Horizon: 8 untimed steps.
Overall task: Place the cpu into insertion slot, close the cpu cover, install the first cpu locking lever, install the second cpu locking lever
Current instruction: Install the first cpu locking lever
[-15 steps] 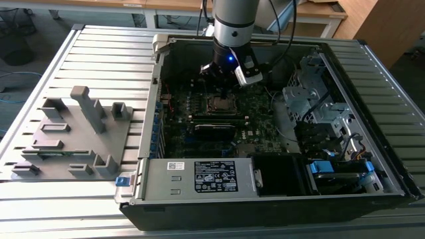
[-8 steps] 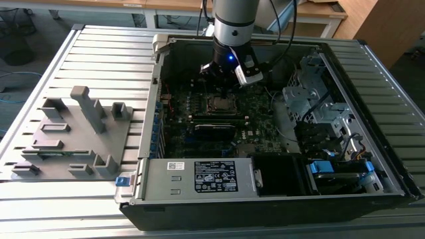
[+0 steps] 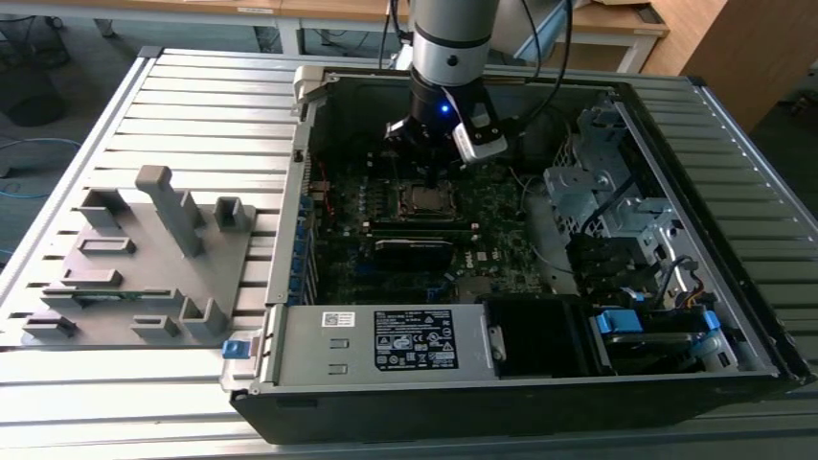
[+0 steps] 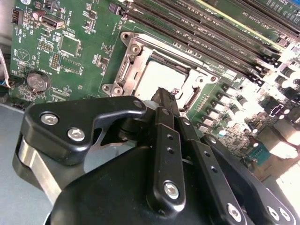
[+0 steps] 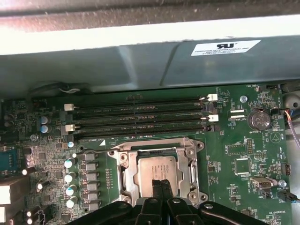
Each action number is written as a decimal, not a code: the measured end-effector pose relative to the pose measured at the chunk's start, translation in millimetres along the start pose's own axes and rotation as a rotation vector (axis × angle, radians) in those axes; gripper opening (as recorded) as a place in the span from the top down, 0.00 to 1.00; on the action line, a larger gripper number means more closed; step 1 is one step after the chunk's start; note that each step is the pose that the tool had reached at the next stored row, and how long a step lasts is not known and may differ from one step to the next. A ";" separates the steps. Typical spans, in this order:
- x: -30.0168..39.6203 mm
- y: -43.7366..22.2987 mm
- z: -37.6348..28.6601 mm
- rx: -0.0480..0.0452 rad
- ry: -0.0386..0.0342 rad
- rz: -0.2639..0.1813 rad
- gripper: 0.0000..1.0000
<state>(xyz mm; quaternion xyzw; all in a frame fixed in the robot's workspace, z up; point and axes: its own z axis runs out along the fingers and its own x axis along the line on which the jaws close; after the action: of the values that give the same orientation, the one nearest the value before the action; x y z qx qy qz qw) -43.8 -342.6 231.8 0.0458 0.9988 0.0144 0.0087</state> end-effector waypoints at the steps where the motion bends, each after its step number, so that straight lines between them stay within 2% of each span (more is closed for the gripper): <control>1: 0.0 0.0 -0.6 0.0000 0.0000 0.000 0.90; 8: -0.1 0.1 -4.8 0.0000 0.0000 0.000 0.90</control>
<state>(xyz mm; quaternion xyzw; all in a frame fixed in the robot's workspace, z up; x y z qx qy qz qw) -43.8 -342.6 236.6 0.0459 0.9988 0.0144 0.0087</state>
